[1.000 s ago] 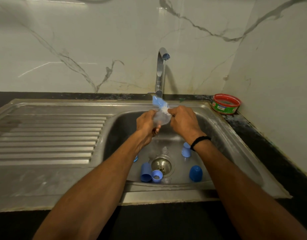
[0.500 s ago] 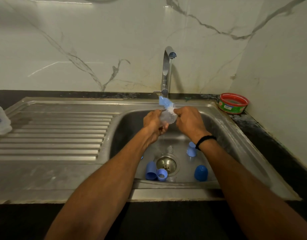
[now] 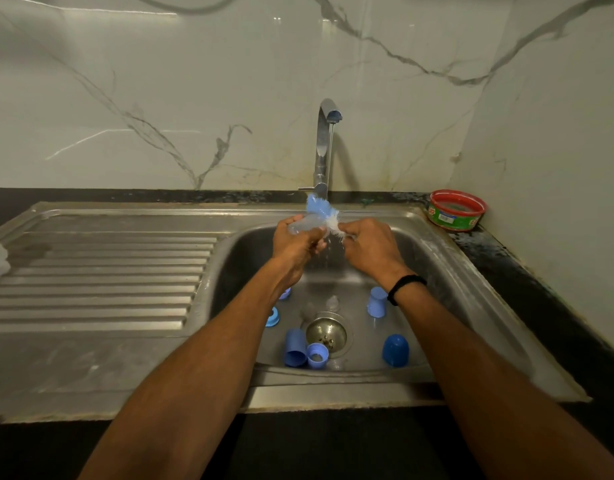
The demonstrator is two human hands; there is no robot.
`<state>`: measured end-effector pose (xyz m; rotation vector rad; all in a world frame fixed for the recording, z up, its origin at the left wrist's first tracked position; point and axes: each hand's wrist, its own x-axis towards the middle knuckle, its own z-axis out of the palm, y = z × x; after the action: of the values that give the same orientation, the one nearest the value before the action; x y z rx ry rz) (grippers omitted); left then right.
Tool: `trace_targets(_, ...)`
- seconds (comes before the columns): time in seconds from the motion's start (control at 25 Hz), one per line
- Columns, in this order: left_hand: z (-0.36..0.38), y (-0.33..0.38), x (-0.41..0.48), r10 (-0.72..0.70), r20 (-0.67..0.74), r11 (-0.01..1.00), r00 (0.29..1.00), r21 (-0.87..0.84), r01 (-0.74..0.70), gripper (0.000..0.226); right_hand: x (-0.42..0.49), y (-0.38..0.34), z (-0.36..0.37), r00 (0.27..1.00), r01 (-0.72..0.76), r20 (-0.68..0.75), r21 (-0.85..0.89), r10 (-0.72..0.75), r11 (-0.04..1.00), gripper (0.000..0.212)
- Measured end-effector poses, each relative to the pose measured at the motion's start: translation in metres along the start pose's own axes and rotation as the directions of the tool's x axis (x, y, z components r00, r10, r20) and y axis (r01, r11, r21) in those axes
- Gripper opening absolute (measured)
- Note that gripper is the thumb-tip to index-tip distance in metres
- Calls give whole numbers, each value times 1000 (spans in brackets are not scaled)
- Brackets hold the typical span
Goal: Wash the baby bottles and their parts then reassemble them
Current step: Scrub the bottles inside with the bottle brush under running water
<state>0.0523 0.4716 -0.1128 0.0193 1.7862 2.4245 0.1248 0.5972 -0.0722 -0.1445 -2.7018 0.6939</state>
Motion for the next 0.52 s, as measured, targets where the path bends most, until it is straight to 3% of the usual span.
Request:
trace_targets(0.08,-5,1,1,-12,-84,1000,996,-28,10,32,2,-2,1,999,35,1,-2,-35,999,37)
trace_targets(0.24,-1,-4,1,-22,-47,999,999,38,23,46,5,-2,3,995,63,-75,-41,-66,997,38)
trace_targets(0.52,-6,0,1,-45,-105,997,993,55,51,42,4,-3,-2,995,84,-52,-21,-85,996,36)
